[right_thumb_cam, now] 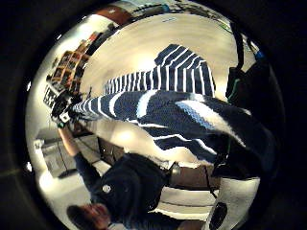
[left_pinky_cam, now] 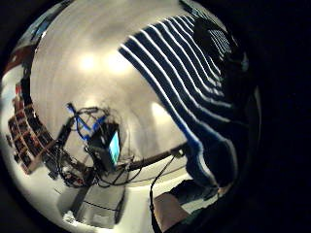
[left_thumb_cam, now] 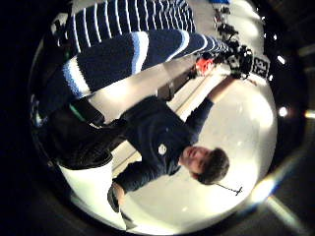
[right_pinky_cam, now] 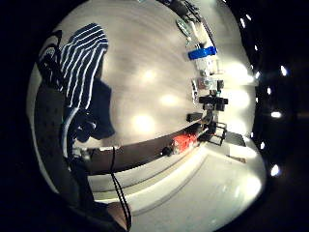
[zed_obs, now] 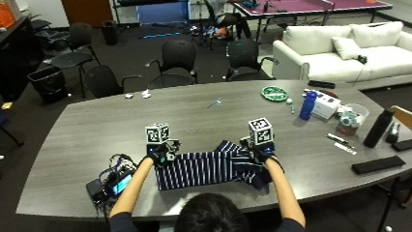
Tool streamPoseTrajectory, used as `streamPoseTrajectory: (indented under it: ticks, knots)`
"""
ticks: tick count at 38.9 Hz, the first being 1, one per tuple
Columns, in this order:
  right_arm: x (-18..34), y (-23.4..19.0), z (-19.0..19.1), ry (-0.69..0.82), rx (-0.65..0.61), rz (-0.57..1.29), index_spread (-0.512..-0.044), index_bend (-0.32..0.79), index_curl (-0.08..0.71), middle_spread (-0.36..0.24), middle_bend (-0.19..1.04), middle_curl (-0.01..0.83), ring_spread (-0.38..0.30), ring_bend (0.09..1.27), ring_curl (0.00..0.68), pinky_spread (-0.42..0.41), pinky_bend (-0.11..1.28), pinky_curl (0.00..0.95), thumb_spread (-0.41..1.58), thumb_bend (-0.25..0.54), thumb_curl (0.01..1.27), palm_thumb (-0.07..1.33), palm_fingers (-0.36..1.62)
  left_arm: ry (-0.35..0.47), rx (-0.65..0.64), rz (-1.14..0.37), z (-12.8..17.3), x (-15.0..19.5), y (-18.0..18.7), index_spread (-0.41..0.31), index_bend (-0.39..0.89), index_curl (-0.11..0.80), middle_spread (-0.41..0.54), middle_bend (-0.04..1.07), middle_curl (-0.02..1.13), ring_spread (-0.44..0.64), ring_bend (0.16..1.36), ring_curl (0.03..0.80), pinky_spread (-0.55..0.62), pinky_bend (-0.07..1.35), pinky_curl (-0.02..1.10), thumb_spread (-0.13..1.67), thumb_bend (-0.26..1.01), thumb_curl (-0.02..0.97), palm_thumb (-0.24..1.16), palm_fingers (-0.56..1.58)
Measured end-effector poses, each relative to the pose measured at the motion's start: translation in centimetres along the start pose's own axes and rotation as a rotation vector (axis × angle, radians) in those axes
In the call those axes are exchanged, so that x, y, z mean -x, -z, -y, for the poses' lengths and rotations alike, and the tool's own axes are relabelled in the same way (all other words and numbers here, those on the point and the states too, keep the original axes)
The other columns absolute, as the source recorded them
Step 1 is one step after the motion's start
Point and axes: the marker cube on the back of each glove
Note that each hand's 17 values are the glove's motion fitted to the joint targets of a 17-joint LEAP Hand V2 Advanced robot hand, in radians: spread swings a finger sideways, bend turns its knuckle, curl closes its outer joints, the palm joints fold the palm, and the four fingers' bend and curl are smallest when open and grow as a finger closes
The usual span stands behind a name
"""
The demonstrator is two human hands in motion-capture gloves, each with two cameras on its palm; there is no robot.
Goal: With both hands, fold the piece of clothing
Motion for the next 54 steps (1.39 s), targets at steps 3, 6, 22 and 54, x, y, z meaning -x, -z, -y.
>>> streamPoseTrajectory:
  ticks: [3, 6, 22, 54]
  knots:
    - [1.3, -0.4, 2.9, -0.076, 0.069, -0.012, -0.265, 0.15, 0.374, -0.247, 0.26, 0.493, -0.275, 0.58, 0.455, -0.382, 0.61, 0.389, 0.64, -0.029, 0.6, 0.98, 1.24, 0.202, -0.014, -0.026, 5.1, 1.8, -0.6, -0.269, 0.22, 0.51, -0.3, 0.47, 0.59, -0.32, 0.51, 0.456, -0.26, 0.19, 0.39, 1.28, -0.01, 0.526, 0.7, 1.22]
    - [2.3, -1.9, 5.6, -0.166, 0.083, 0.001, -0.264, 0.15, 0.378, -0.249, 0.27, 0.499, -0.271, 0.57, 0.456, -0.382, 0.59, 0.384, 0.62, -0.029, 0.61, 0.98, 1.22, 0.372, -0.019, 0.036, 8.9, 3.0, -1.9, -0.26, 0.21, 0.518, -0.287, 0.45, 0.59, -0.31, 0.47, 0.447, -0.25, 0.19, 0.39, 1.29, 0.0, 0.539, 0.73, 1.13]
    - [0.7, -2.3, 4.0, -0.39, 0.001, 0.233, -0.241, 0.05, 0.293, -0.159, 0.21, 0.48, -0.188, 0.47, 0.435, -0.16, 0.52, 0.373, 1.06, -0.061, 0.52, 0.77, 0.85, 0.324, -0.223, 0.091, 7.9, -0.1, -3.3, -0.15, 0.22, 0.507, -0.071, 0.13, 0.45, -0.03, 0.37, 0.407, 0.06, 0.16, 0.36, 1.43, -0.02, 0.443, 0.56, 0.58]
    - [4.9, -11.3, 5.8, -0.488, 0.206, 0.167, -0.175, 0.04, 0.084, -0.004, 0.3, 0.411, -0.037, 0.71, 0.429, -0.005, 0.86, 0.396, 1.26, 0.057, 0.38, 0.55, 0.65, 0.375, -0.116, 0.097, 9.6, 2.2, -11.4, -0.094, 0.12, 0.35, 0.252, 0.16, 0.24, 0.42, 0.52, 0.366, 0.37, 0.46, 0.4, 1.34, -0.02, 0.267, 0.13, -0.04]
